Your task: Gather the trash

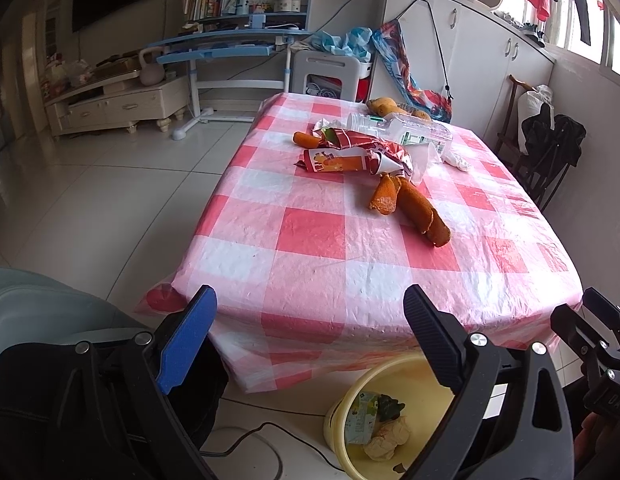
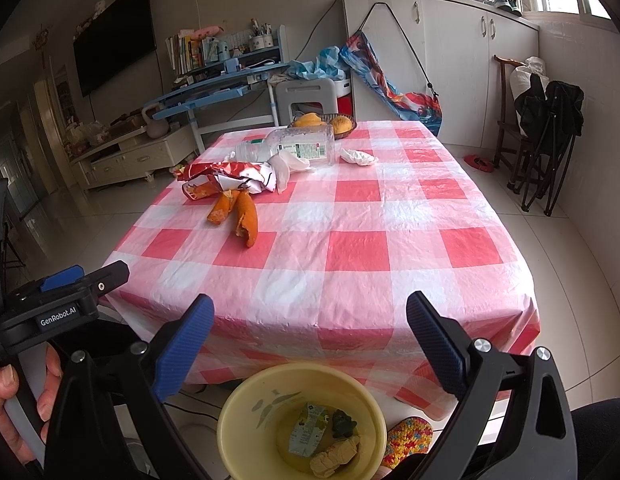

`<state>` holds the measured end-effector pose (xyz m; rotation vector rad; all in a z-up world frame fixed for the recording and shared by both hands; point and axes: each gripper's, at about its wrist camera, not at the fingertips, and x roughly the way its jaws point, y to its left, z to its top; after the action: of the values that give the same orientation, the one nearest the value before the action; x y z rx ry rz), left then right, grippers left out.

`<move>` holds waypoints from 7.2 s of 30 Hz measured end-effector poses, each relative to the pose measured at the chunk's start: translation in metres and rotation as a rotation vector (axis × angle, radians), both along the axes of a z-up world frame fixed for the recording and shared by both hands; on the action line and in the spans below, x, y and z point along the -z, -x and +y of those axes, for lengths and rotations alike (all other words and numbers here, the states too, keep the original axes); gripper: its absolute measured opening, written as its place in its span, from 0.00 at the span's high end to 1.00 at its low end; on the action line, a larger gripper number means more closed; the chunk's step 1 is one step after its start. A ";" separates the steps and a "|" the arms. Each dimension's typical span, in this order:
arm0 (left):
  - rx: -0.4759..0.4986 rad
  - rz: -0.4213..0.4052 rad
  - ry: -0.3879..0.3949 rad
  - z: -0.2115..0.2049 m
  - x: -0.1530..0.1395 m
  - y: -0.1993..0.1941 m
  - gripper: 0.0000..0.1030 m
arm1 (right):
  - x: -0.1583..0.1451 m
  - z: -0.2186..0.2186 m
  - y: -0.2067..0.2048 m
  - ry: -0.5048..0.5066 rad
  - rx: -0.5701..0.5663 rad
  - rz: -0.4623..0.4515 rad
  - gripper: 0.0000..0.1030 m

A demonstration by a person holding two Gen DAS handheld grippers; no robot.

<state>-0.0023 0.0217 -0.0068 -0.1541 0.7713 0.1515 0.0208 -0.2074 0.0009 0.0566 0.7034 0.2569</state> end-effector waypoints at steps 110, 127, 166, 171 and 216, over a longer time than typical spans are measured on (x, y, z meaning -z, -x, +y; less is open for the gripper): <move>0.269 -0.017 0.202 0.028 -0.035 -0.090 0.82 | 0.005 0.025 -0.113 -0.217 -0.244 0.229 0.79; 0.359 0.047 0.127 -0.017 -0.014 -0.016 0.82 | -0.002 0.007 0.017 -0.079 -0.201 0.158 0.47; 0.239 0.038 0.118 -0.011 -0.009 -0.003 0.24 | -0.012 -0.017 0.018 -0.149 -0.030 0.009 0.20; 0.221 0.022 0.117 -0.009 -0.011 -0.003 0.24 | -0.012 -0.013 0.018 -0.136 -0.037 0.013 0.19; 0.204 0.021 0.109 -0.006 -0.009 -0.004 0.24 | -0.006 -0.004 0.017 -0.102 -0.058 0.028 0.19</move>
<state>0.0017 0.0152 0.0021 -0.1758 0.8120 -0.0828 0.0038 -0.2111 0.0065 0.1373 0.7204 0.3485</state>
